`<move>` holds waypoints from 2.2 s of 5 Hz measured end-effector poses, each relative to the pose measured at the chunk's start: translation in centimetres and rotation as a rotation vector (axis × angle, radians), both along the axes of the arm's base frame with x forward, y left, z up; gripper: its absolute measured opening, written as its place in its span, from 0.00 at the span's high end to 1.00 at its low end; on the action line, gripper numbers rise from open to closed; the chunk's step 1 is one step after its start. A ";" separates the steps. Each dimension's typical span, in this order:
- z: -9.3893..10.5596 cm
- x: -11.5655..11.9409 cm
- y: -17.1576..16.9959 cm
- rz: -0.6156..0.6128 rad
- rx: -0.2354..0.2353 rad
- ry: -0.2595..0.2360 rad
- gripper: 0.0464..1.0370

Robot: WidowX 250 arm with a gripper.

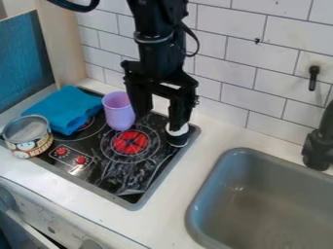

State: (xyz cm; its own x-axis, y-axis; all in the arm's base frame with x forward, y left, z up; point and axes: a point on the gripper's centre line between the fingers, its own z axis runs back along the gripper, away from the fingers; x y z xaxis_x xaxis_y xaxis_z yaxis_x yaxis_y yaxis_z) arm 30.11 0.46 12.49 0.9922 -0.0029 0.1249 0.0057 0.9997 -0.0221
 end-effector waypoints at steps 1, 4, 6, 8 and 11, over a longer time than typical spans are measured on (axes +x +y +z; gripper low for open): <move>-0.9 -0.1 0.0 0.000 -0.001 0.031 0.03; -3.4 4.0 0.7 -0.032 0.032 0.057 0.03; -5.2 5.6 0.7 -0.046 0.034 0.105 0.03; -6.5 6.1 1.0 -0.028 0.052 0.150 0.03; -7.8 6.2 0.9 -0.040 0.036 0.194 0.03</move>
